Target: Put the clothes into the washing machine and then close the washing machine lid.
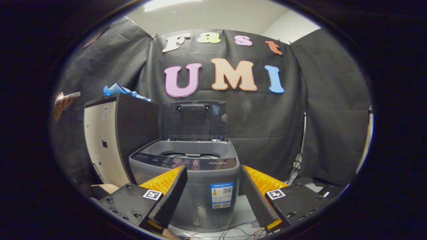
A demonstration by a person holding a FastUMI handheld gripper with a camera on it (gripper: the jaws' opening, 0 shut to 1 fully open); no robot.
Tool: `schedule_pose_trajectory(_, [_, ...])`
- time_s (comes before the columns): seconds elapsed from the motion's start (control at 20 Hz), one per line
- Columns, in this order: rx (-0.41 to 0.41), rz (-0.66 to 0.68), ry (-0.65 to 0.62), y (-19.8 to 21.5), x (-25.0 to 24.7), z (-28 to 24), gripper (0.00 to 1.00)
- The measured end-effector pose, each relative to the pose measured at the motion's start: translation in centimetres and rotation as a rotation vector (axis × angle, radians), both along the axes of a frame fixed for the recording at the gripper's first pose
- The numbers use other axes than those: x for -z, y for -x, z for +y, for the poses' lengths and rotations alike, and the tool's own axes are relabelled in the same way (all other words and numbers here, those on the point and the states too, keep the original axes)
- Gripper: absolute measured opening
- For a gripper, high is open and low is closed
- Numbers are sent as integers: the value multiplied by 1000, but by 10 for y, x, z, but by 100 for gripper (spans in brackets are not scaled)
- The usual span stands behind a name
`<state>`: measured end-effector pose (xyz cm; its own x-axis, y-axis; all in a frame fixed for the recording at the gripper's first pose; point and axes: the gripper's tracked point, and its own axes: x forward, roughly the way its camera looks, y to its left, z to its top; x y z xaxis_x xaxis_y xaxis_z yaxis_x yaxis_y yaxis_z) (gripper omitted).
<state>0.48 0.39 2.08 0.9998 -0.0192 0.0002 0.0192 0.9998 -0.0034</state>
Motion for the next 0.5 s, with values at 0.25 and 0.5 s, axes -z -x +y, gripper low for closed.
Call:
schedule_pose_trajectory(0.25, [0,-1,0,-1,-1,0,98])
schedule_pose_trajectory(0.5, [0,-1,0,0,0,0,98])
